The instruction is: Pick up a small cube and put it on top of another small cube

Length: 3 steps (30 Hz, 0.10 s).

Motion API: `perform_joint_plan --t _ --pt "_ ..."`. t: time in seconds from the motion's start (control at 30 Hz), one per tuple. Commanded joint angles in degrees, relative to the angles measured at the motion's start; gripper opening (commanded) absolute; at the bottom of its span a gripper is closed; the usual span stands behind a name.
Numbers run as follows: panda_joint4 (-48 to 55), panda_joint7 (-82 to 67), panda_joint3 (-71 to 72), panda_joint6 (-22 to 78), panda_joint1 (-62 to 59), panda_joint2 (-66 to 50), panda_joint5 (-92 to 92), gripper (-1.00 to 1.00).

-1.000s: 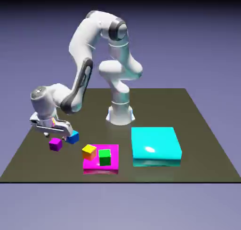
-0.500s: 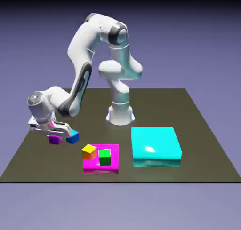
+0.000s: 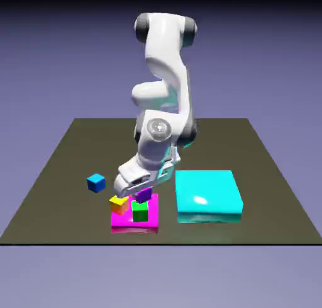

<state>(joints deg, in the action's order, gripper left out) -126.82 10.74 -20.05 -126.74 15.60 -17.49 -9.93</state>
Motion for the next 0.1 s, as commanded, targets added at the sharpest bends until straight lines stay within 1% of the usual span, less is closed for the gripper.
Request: perform_joint_plan --t 0.0,0.07 --pt "0.0 0.0 0.0 0.0 0.0 0.0 0.0 1.00" --pt "2.3 0.1 -0.1 5.0 0.7 2.7 -0.3 1.00"
